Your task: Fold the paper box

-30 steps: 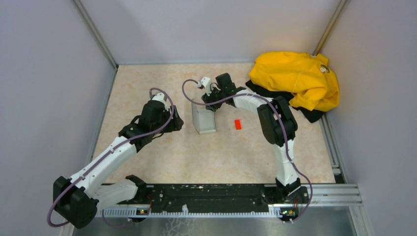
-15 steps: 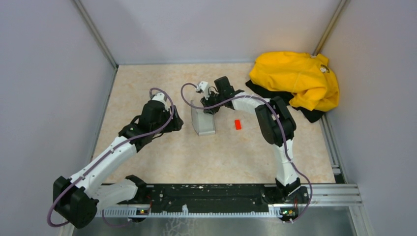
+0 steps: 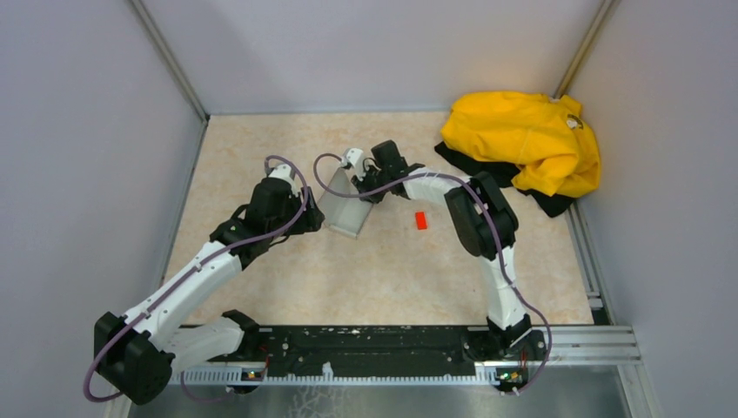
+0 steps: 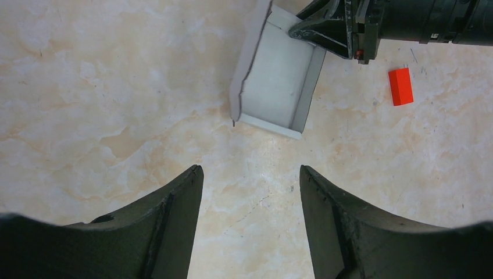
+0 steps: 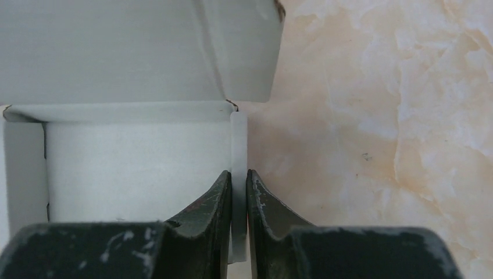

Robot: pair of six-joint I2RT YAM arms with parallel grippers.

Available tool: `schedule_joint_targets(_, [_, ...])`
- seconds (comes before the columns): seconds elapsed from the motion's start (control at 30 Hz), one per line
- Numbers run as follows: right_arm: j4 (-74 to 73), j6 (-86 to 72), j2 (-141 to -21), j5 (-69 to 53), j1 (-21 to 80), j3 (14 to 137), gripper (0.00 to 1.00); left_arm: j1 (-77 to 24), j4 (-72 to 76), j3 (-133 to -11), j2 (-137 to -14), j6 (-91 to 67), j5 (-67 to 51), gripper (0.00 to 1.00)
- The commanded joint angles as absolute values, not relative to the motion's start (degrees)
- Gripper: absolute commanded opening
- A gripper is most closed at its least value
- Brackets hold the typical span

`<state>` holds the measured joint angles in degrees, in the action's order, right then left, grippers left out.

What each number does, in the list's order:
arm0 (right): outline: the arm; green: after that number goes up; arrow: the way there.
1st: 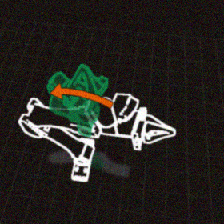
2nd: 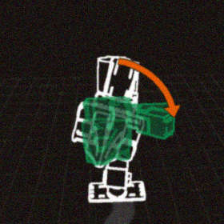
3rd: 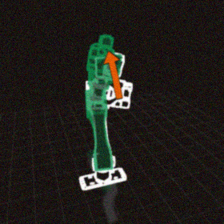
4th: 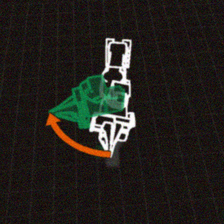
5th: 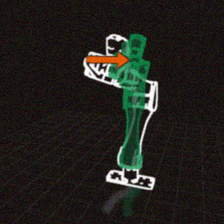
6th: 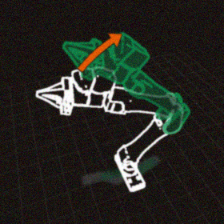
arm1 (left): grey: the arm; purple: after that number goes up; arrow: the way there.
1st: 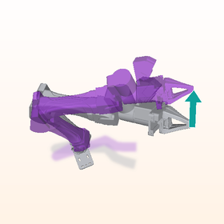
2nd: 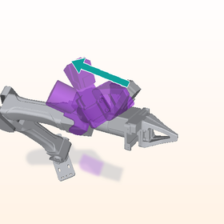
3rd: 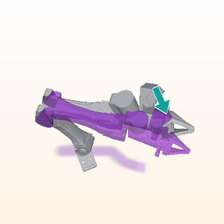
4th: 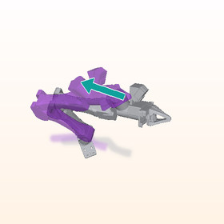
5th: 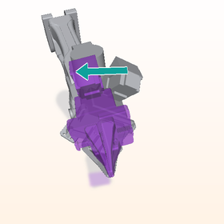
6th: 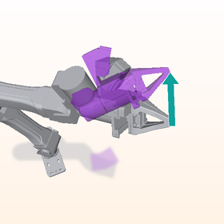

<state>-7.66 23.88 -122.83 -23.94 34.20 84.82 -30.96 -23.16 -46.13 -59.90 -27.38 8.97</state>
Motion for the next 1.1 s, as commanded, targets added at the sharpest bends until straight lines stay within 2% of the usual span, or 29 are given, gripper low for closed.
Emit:
schedule_joint_targets(0.0, [-1.92,21.95,-120.51,-15.08,35.66,82.52,0.11,-30.57,-22.36,-46.92,-59.76,-27.07,9.32,0.68])
schedule_joint_targets(0.07, [0.27,21.28,-118.71,-8.63,36.46,79.49,0.08,-30.52,-21.96,-46.57,-59.61,-27.11,9.15,0.68])
schedule_joint_targets(0.43, [6.33,16.98,-112.5,16.61,40.01,66.99,0.04,-30.5,-19.83,-45.46,-59.76,-27.42,7.84,0.68])
schedule_joint_targets(0.63, [5.54,13.95,-112.95,23.95,40.46,66.52,0.04,-30.49,-19.53,-45.48,-59.85,-27.42,7.58,0.68])
schedule_joint_targets(0.77, [2.43,9.68,-113.89,23.84,40.78,68.68,0.05,-30.49,-20.1,-45.89,-60.09,-27.2,8.4,0.68])
schedule_joint_targets(0.9, [-5.3,1.05,-114.91,17.63,40.65,73.22,0.11,-30.29,-20.63,-46.63,-61.14,-27.31,9.15,0.69])
schedule_joint_targets(1.0, [-5.84,-5.52,-113.17,14.91,40.82,73.08,0.28,-30.07,-20.68,-47.38,-62.25,-27.41,8.94,0.69])
schedule_joint_targets(1.07, [-6.47,-7.66,-111.34,14.61,40.79,72.99,0.31,-30.01,-20.58,-47.75,-63.21,-27.59,8.58,0.69])
